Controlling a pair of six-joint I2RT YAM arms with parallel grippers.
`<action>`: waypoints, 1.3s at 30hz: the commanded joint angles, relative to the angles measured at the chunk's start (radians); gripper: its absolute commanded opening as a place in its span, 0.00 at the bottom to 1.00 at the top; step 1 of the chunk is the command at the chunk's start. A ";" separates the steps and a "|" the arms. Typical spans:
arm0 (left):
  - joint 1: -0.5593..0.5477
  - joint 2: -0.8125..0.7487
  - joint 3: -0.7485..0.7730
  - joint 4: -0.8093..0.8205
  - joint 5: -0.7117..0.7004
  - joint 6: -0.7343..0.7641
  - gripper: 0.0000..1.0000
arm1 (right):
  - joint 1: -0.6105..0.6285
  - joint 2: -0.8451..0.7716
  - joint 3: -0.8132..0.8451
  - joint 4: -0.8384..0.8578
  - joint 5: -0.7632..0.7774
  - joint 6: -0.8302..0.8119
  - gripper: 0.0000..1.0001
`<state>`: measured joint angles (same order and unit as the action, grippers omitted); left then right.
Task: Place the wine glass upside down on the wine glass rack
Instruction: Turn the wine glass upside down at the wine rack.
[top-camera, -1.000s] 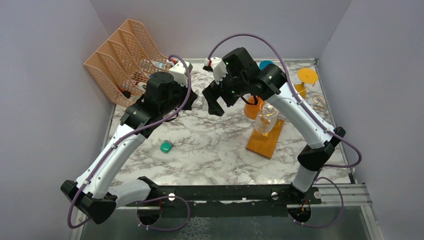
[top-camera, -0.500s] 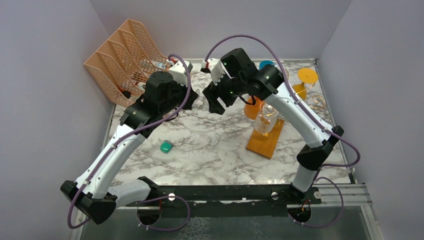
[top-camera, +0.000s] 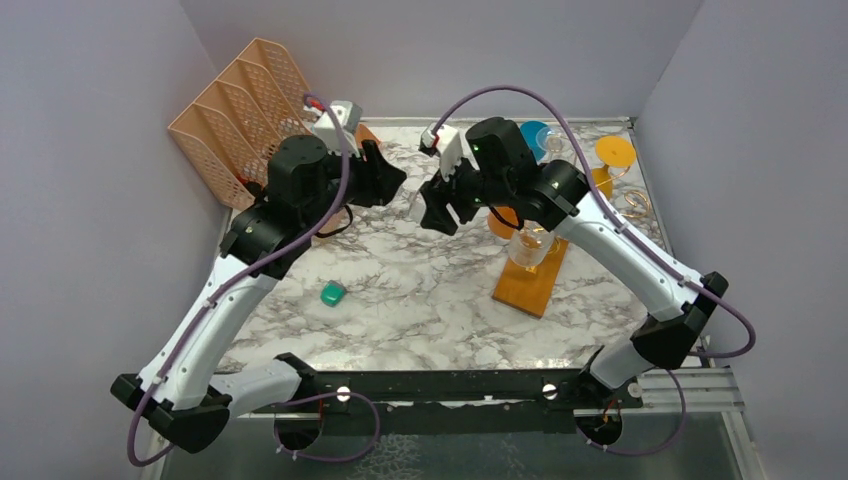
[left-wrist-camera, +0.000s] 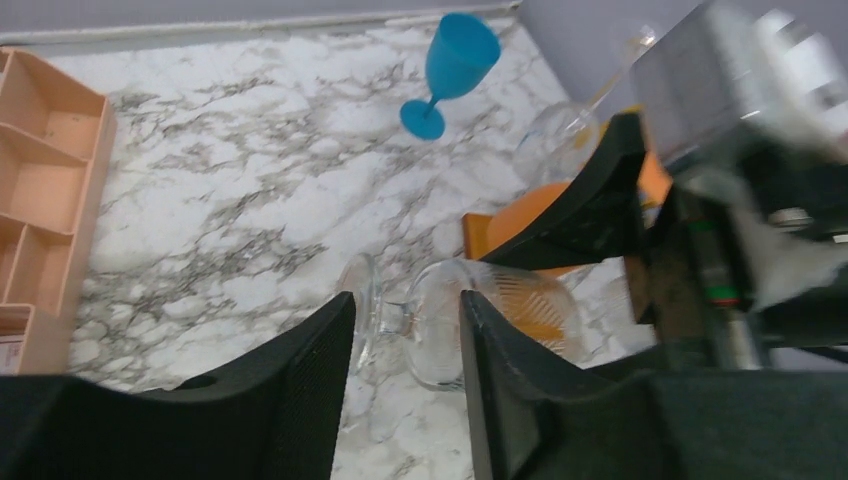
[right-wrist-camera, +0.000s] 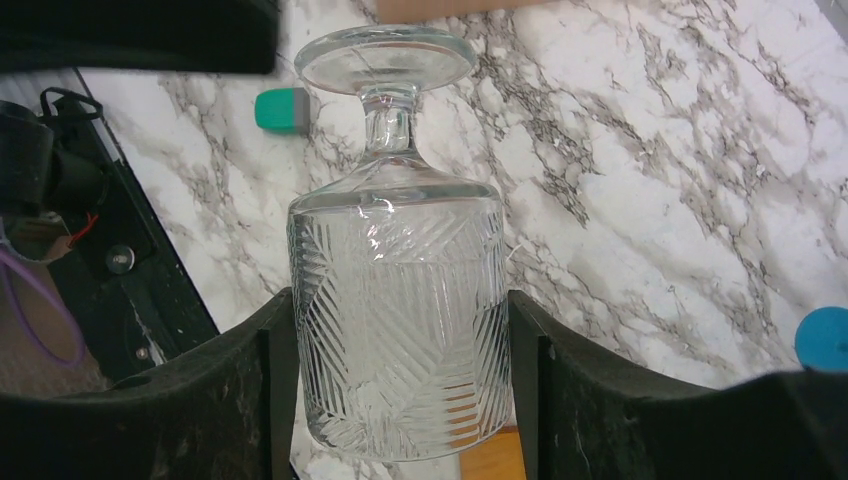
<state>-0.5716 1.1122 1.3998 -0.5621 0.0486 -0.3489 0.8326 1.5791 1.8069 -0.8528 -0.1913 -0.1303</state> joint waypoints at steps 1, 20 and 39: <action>-0.003 -0.073 0.075 0.078 -0.006 -0.232 0.52 | 0.008 -0.094 -0.114 0.258 0.023 0.059 0.23; 0.020 -0.063 0.071 0.232 0.149 -0.888 0.69 | 0.008 -0.451 -0.538 0.896 0.171 0.035 0.22; 0.085 -0.062 -0.327 0.942 0.318 -1.566 0.65 | 0.008 -0.495 -0.582 0.931 0.076 -0.090 0.22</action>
<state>-0.4908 1.0588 1.0813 0.2195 0.3080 -1.7916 0.8326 1.1217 1.2327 -0.0170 -0.0662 -0.1898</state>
